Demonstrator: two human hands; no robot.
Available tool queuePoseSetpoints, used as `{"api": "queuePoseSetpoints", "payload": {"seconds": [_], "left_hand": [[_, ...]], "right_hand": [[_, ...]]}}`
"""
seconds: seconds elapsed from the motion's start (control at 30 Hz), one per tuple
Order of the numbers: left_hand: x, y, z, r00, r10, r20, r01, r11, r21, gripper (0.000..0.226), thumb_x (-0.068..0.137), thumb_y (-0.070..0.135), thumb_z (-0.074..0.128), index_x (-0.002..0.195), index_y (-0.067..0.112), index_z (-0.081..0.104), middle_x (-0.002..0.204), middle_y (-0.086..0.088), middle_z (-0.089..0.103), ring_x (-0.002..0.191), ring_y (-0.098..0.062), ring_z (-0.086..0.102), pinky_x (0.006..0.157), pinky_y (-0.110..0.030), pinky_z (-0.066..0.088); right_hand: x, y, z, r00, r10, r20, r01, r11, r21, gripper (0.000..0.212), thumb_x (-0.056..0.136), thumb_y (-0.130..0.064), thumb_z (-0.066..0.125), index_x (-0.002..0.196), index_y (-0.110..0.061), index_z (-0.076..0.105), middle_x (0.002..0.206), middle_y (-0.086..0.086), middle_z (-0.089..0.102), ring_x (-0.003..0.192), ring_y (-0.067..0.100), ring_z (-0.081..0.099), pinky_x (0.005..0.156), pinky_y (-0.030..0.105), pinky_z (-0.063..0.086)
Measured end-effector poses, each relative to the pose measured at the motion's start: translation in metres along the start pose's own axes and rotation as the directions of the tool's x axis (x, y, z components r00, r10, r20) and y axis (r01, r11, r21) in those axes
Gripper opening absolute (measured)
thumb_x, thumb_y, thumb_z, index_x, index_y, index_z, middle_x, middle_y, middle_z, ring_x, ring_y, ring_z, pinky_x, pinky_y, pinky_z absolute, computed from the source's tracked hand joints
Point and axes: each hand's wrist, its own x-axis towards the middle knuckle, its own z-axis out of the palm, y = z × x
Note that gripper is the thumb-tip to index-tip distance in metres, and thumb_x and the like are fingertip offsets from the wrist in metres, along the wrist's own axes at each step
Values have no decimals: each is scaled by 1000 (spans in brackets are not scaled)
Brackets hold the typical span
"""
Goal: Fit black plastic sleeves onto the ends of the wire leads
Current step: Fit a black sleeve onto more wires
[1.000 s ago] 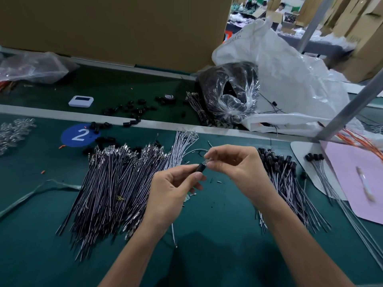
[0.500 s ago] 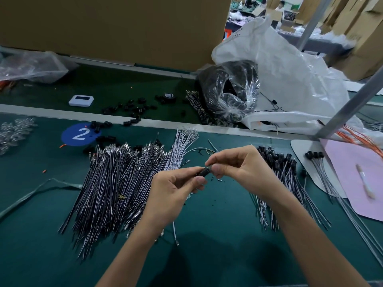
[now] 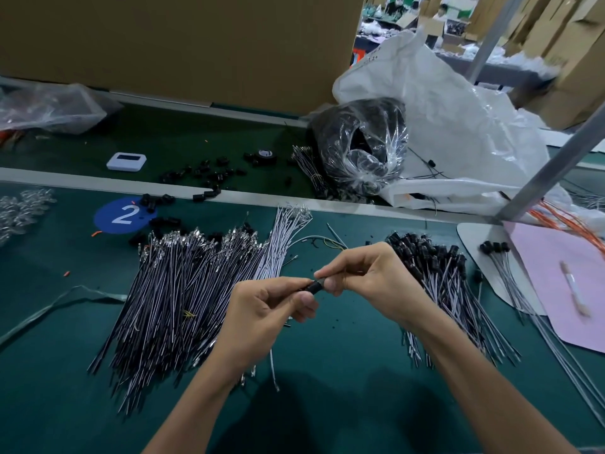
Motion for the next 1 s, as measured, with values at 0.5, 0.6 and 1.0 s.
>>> {"api": "queuePoseSetpoints", "payload": {"seconds": [0.5,0.6,1.0], "left_hand": [[5,4,1,999,-9,-30,9,1000,-16,21,78,13,67,91,28,76,75,-9,75,65,-20,73,61,-23,57],[5,3,1,1000,-15,-22,15,1000,-10,31,81,4,68,87,32,78,76,-10,75,65,-20,73,62,-23,57],[4,9,8,1000,-24,6,24,995,-94,23,79,15,67,87,32,80,75,-7,76,66,-18,73,62,-22,57]], "right_hand": [[4,10,5,998,-41,-55,42,999,24,40,76,30,55,88,-3,73,61,-3,69,58,5,61,63,17,50],[2,10,6,998,-42,-55,44,998,36,33,75,25,63,88,-4,74,61,-3,69,58,5,61,63,16,50],[-6,6,4,994,-79,-78,81,996,31,31,78,19,66,86,-10,74,65,-2,70,62,6,62,65,18,51]]}}
